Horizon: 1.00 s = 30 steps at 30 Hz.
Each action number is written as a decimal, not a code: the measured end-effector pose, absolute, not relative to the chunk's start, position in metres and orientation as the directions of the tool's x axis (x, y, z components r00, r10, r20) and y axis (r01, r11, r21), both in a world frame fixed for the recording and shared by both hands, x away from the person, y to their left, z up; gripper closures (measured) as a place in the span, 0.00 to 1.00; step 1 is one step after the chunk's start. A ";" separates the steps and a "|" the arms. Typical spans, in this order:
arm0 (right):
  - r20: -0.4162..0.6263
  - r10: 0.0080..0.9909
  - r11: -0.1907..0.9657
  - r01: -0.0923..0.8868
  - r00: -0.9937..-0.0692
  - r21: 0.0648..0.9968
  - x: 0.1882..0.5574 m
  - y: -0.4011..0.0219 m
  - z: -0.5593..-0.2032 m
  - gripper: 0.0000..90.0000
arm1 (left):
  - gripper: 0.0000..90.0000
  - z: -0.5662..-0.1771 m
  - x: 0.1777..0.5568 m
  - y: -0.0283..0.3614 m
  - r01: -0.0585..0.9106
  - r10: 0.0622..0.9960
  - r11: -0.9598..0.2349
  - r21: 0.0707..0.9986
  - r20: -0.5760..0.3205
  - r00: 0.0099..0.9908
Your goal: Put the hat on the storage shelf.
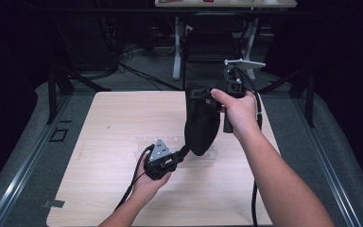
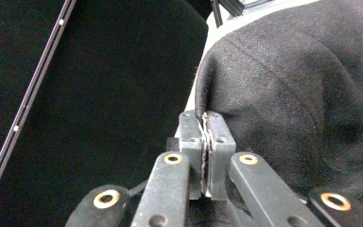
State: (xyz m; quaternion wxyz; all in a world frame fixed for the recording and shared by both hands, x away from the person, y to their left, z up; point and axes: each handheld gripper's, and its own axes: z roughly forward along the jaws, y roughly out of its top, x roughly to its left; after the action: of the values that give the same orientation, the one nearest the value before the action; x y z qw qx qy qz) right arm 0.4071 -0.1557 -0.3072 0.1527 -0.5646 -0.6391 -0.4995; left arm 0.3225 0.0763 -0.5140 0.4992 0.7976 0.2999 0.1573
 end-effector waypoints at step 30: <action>0.769 0.531 -0.065 0.887 -0.358 0.457 0.404 -0.125 -0.310 0.94 | 0.93 -0.530 0.309 0.074 0.322 0.706 -0.294 0.900 -0.022 0.708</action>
State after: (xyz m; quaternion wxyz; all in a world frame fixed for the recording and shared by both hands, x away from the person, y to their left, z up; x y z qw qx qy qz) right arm 0.4037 -0.1255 -0.3102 0.1804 -0.5373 -0.6595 -0.4938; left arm 0.3087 0.0741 -0.5297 0.4946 0.7806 0.3291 0.1943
